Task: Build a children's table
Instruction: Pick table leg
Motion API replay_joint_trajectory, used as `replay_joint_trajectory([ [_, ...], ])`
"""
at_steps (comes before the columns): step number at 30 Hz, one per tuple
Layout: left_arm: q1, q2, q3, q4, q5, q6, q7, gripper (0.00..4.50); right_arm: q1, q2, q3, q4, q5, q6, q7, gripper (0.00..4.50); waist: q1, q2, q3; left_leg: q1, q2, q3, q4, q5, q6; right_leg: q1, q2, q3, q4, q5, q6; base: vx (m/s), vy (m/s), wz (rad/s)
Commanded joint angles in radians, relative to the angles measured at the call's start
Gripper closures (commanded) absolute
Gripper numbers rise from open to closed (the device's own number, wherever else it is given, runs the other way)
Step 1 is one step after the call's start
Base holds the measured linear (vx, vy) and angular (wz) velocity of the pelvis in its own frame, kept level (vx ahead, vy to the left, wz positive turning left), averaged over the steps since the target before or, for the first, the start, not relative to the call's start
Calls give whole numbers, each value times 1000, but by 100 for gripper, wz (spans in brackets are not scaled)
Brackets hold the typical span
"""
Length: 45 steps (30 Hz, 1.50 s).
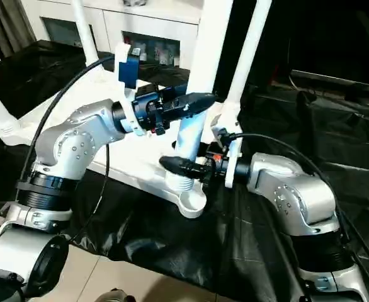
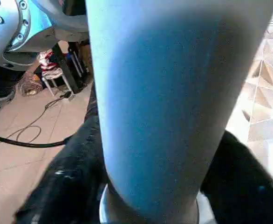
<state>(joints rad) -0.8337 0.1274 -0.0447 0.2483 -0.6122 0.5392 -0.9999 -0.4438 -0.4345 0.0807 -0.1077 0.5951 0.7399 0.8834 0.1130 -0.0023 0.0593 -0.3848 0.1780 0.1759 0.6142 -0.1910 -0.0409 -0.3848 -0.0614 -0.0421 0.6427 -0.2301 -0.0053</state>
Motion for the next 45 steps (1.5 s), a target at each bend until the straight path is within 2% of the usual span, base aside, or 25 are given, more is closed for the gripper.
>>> replay_joint_trajectory([
  [1,-2,-2,-12,-21,8,-3,-12,267,-11,-2,0,1,8,13,7,197,2,1,-71,20,51,-19,-70,-76,9,55,-84,45,-67,74,-265,0,0,0],
  [2,-2,-2,-12,-20,8,-3,-14,267,-12,-1,-1,3,7,13,7,224,2,1,-71,20,51,-19,-70,-76,8,55,-83,45,-67,71,-264,0,0,0],
  [5,-1,0,-14,-20,9,-3,-18,267,-14,1,-1,6,5,15,7,239,1,1,-71,21,52,-19,-70,-76,8,54,-83,45,-67,76,-266,0,0,0],
  [13,-1,0,-14,-20,9,-3,-18,267,-14,1,-1,6,5,15,7,239,2,1,-72,20,51,-19,-69,-71,10,56,-84,45,-66,85,-267,0,0,0],
  [16,-14,-4,-6,25,50,-30,44,197,-10,7,2,5,0,5,-1,257,3,2,-72,20,51,-19,-68,-71,12,55,-84,45,-66,82,-266,0,0,0],
  [21,-5,-27,46,1,12,-49,80,167,0,31,-8,-1,-6,-17,-34,259,3,0,-73,19,51,-20,-68,-70,8,57,-85,45,-65,91,-268,0,0,0],
  [23,0,-25,48,-11,6,-40,81,164,1,36,-12,-3,-5,-17,-43,259,3,1,-73,19,52,-20,-68,-67,12,56,-85,45,-64,101,-270,0,0,0],
  [24,10,-26,56,-28,-10,-29,82,164,0,45,-20,-3,-2,-22,-51,259,4,7,-73,19,51,-21,-68,-68,10,55,-84,44,-63,100,-270,0,0,0],
  [25,13,-27,59,-32,-13,-27,84,164,1,47,-22,-3,-1,-24,-54,259,3,4,-72,18,51,-20,-69,-74,8,56,-85,44,-65,95,-272,0,0,0],
  [26,30,-31,75,-55,-24,-28,101,164,4,62,-33,-3,2,-36,-68,259,1,8,-71,18,50,-20,-69,-86,5,55,-84,45,-67,87,-273,0,0,0],
  [28,41,-33,86,-70,-26,-28,122,164,8,70,-40,-8,3,-42,-79,259,1,7,-71,19,52,-20,-70,-94,1,55,-85,45,-67,76,-271,0,0,0],
  [29,47,-33,90,-79,-24,-31,134,164,10,74,-43,-14,4,-42,-88,259,0,13,-72,19,51,-20,-69,-97,-3,55,-83,45,-68,64,-264,0,0,0],
  [30,47,-33,90,-79,-24,-31,134,164,10,74,-43,-14,4,-42,-88,259,0,12,-71,19,50,-20,-70,-98,-3,55,-82,46,-69,59,-261,0,0,0],
  [31,67,-21,104,-98,-20,-33,157,164,22,81,-51,-30,-1,-44,-114,259,1,21,-71,23,53,-21,-71,-106,-10,51,-81,45,-71,50,-256,0,0,0],
  [32,71,-18,107,-101,-17,-35,163,164,25,80,-52,-33,-5,-45,-121,259,0,17,-71,21,52,-21,-71,-106,-12,53,-79,45,-69,58,-253,0,0,0],
  [33,92,-1,122,-115,5,-45,198,164,43,74,-61,-49,-29,-49,-156,259,0,25,-72,21,50,-22,-70,-106,-15,52,-79,45,-68,59,-250,0,0,0],
  [34,108,17,128,-122,36,-55,228,164,57,67,-67,-59,-50,-54,-182,259,-2,18,-69,18,51,-22,-73,-103,-19,54,-78,46,-70,60,-236,0,0,0],
  [36,117,30,127,-125,60,-62,246,164,64,63,-71,-64,-64,-58,-198,259,-4,22,-71,20,47,-22,-72,-106,-25,52,-77,45,-72,38,-215,0,0,0],
  [37,134,59,108,-126,122,-78,274,164,76,59,-81,-69,-89,-68,-231,260,-4,23,-70,21,47,-21,-73,-114,-27,51,-76,45,-75,22,-213,0,0,0],
  [38,157,97,72,-125,200,-94,305,164,85,64,-99,-69,-111,-73,-275,260,-4,31,-70,20,50,-26,-76,-126,-39,49,-77,45,-77,-12,-193,0,0,0],
  [40,222,147,40,-99,335,-155,400,164,96,92,-119,-34,-216,-133,-423,260,-12,36,-67,20,48,-27,-80,-148,-63,45,-73,44,-79,-50,-162,0,0,0],
  [41,242,154,42,-92,363,-174,431,164,99,102,-122,-22,-250,-156,-467,260,-20,30,-66,20,45,-25,-80,-156,-74,44,-74,45,-83,-70,-155,0,0,0],
  [42,260,154,50,-87,372,-184,450,164,104,108,-121,-16,-274,-184,-492,260,-20,32,-68,21,43,-24,-80,-159,-75,45,-73,45,-82,-78,-155,0,0,0],
  [43,320,142,84,-84,407,-228,533,164,128,119,-111,-8,-361,-271,-575,260,-23,35,-68,20,44,-24,-78,-158,-77,41,-74,47,-85,-79,-157,0,0,0],
  [45,362,127,105,-94,423,-237,598,164,158,128,-103,-20,-392,-310,-607,260,-27,32,-70,18,42,-23,-77,-145,-73,44,-71,47,-83,-46,-159,0,0,0],
])
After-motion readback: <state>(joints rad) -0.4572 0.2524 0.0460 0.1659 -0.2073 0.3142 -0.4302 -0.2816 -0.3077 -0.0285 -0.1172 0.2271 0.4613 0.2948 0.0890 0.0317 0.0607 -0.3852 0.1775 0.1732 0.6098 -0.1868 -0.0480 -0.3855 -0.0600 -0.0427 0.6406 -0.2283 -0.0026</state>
